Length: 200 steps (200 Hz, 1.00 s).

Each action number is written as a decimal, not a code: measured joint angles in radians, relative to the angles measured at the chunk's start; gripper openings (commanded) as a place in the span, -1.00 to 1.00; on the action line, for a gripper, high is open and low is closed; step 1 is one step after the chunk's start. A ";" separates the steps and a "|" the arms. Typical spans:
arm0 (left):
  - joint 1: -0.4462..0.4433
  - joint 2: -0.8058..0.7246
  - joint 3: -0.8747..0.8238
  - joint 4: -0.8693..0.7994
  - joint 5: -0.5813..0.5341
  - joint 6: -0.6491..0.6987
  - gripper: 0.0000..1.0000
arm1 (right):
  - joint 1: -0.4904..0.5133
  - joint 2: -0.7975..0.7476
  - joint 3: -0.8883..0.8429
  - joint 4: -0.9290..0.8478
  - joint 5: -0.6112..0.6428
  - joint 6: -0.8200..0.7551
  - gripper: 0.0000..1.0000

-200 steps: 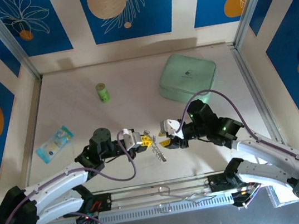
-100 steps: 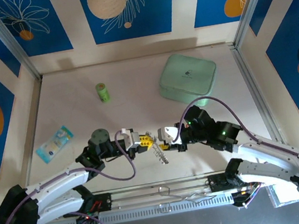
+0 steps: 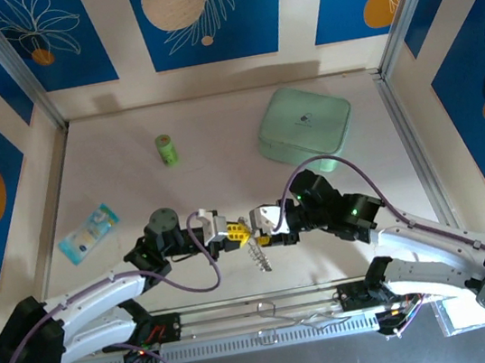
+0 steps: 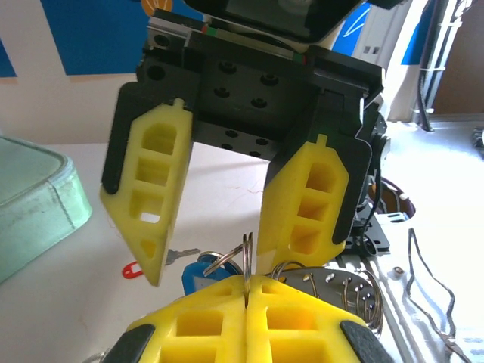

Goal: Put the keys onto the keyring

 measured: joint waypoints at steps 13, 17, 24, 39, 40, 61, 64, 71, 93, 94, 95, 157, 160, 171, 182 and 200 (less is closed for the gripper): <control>0.000 0.005 0.000 0.003 0.011 -0.005 -1.00 | 0.000 0.001 0.001 -0.006 -0.011 0.000 -0.25; 0.000 0.005 0.000 0.004 0.014 -0.005 -1.00 | 0.000 0.001 0.001 -0.008 -0.015 0.001 -0.28; 0.000 0.005 0.000 0.005 0.017 -0.005 -1.00 | 0.000 0.001 0.002 -0.013 -0.022 0.002 -0.34; 0.000 0.005 0.000 0.010 0.016 -0.005 -1.00 | -0.003 0.001 0.005 -0.032 -0.033 0.001 -0.51; 0.000 0.005 0.000 0.010 0.017 -0.005 -1.00 | -0.003 0.001 0.005 -0.034 -0.033 0.000 -0.52; 0.000 0.005 0.000 0.011 0.016 -0.005 -1.00 | -0.022 0.001 0.012 -0.063 -0.043 -0.007 -0.80; 0.000 0.005 0.000 0.011 0.015 -0.005 -1.00 | -0.026 0.001 0.012 -0.067 -0.044 -0.002 -0.82; 0.000 0.005 0.000 0.011 0.010 -0.004 -1.00 | -0.036 0.000 0.013 -0.076 -0.050 -0.004 -0.89; 0.000 0.003 0.000 0.014 -0.010 -0.001 -1.00 | -0.047 0.000 0.018 -0.100 -0.062 -0.008 -0.93; 0.000 0.003 0.000 0.013 -0.010 -0.001 -1.00 | -0.047 0.000 0.019 -0.101 -0.063 -0.008 -0.93; 0.000 0.002 0.000 0.014 -0.011 -0.001 -1.00 | -0.047 0.001 0.019 -0.101 -0.063 -0.007 -0.93; 0.000 0.013 0.000 0.022 -0.067 0.014 -1.00 | -0.046 0.046 0.029 -0.093 -0.047 -0.012 -0.94; 0.000 0.017 0.000 0.026 -0.068 0.014 -1.00 | -0.045 0.049 0.029 -0.093 -0.044 -0.012 -0.91; 0.000 0.030 0.000 0.033 -0.075 0.014 -1.00 | -0.041 0.059 0.029 -0.089 -0.034 -0.012 -0.78; 0.000 0.041 0.000 0.042 -0.082 0.014 -1.00 | -0.042 0.062 0.029 -0.086 -0.026 -0.008 -0.62; 0.000 0.048 0.000 0.060 -0.090 0.018 -1.00 | -0.058 0.045 0.023 -0.062 -0.031 -0.008 -0.41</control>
